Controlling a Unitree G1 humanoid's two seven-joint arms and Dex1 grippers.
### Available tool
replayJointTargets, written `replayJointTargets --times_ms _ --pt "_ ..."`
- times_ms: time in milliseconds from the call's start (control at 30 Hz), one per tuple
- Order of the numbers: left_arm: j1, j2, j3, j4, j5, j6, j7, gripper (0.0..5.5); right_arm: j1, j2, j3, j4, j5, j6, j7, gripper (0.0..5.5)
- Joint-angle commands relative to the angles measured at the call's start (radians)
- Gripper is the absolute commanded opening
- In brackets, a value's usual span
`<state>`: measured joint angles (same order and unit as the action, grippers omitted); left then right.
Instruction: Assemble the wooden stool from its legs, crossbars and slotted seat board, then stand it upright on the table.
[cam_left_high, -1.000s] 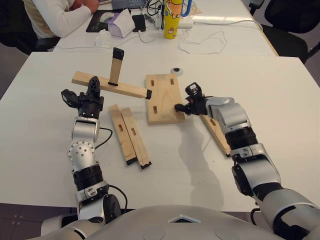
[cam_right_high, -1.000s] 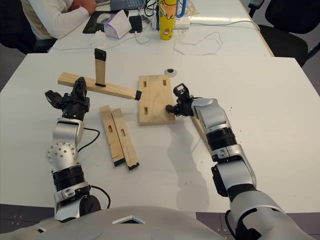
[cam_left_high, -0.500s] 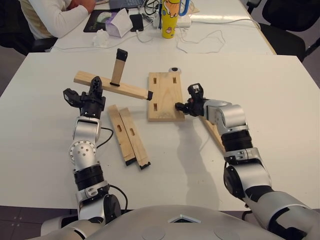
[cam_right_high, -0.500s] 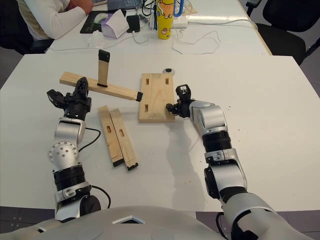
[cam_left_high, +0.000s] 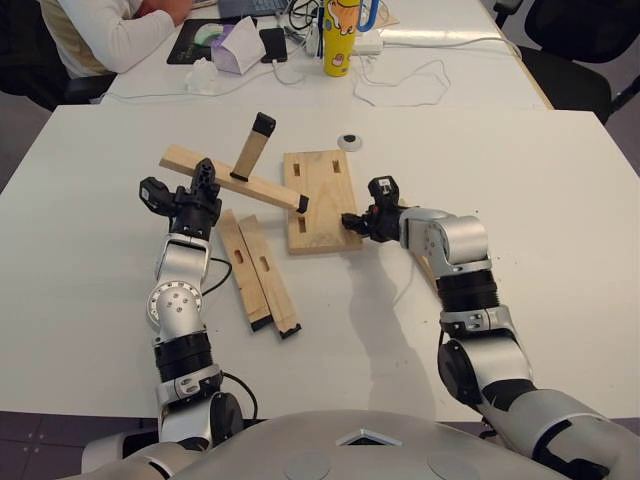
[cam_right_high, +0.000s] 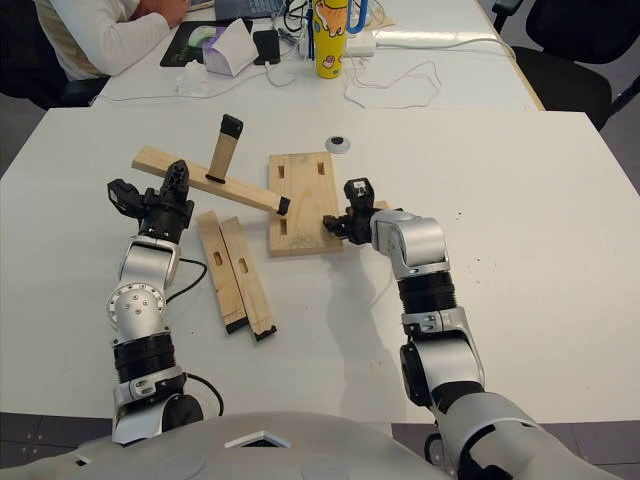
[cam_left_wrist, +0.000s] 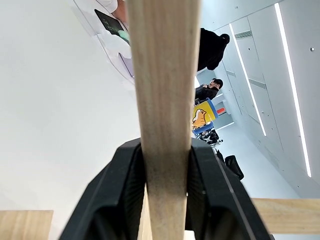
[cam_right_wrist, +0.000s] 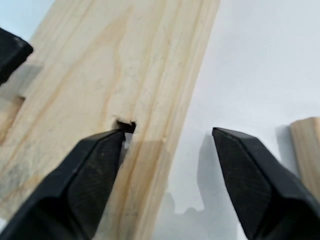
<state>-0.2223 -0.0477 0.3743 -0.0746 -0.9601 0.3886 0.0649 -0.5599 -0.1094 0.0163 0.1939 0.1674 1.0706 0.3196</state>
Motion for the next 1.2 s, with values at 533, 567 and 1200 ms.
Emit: replayJointTargets --times_ms 533,567,1200 --pt "0.039 -0.016 0.004 -0.153 -0.015 0.048 0.12 1.05 -0.028 -0.123 0.065 -0.154 -0.074 -0.139 -0.026 3.3" --pt "0.056 -0.017 -0.004 -0.178 -0.015 0.06 0.132 1.05 -0.015 -0.151 0.098 -0.154 -0.105 -0.18 -0.021 3.3" --pt "0.16 -0.006 -0.074 -0.186 0.131 0.037 0.113 1.05 0.175 -0.154 0.205 -0.246 -0.197 -0.272 -0.032 3.3"
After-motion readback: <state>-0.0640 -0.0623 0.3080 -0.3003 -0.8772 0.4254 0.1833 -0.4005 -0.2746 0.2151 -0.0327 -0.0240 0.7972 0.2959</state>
